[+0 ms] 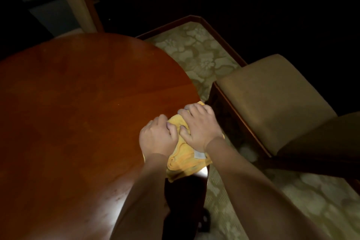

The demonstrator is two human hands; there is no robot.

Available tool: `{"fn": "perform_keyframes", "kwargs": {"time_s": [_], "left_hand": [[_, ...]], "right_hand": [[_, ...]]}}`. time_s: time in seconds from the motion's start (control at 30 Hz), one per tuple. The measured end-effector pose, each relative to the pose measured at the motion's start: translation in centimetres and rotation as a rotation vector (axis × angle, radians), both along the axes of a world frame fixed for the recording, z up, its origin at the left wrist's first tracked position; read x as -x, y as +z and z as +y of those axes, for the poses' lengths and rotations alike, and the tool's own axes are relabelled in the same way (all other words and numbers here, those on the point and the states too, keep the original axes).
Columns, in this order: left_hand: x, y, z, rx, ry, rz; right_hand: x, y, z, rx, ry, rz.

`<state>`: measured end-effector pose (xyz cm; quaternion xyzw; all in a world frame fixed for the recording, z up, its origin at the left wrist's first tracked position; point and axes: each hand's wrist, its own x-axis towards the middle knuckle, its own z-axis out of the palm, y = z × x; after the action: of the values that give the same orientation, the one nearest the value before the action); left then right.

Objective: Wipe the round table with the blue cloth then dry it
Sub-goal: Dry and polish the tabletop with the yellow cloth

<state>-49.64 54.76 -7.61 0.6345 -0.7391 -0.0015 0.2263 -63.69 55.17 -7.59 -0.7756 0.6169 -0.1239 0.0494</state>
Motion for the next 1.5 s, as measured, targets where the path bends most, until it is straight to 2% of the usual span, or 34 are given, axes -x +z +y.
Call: {"fn": "perform_keyframes", "kwargs": {"time_s": [0.27, 0.97, 1.13, 1.23, 1.5], "left_hand": [[1.0, 0.2, -3.8, -0.024, 0.095, 0.004], [2.2, -0.1, -8.1, -0.010, 0.392, -0.019], [2.8, 0.4, -7.5, -0.001, 0.426, -0.029], [3.8, 0.5, -5.4, 0.016, 0.519, -0.048], [4.2, 0.5, 2.9, 0.024, 0.565, -0.015]], "right_hand": [[1.0, 0.5, -4.9, -0.054, 0.097, 0.002], [1.7, 0.4, -14.4, -0.015, 0.464, 0.008], [1.9, 0.3, -14.2, 0.012, 0.483, 0.048], [2.0, 0.4, -13.1, 0.031, 0.542, 0.095], [1.9, 0.4, -5.8, 0.042, 0.618, 0.098]]}}
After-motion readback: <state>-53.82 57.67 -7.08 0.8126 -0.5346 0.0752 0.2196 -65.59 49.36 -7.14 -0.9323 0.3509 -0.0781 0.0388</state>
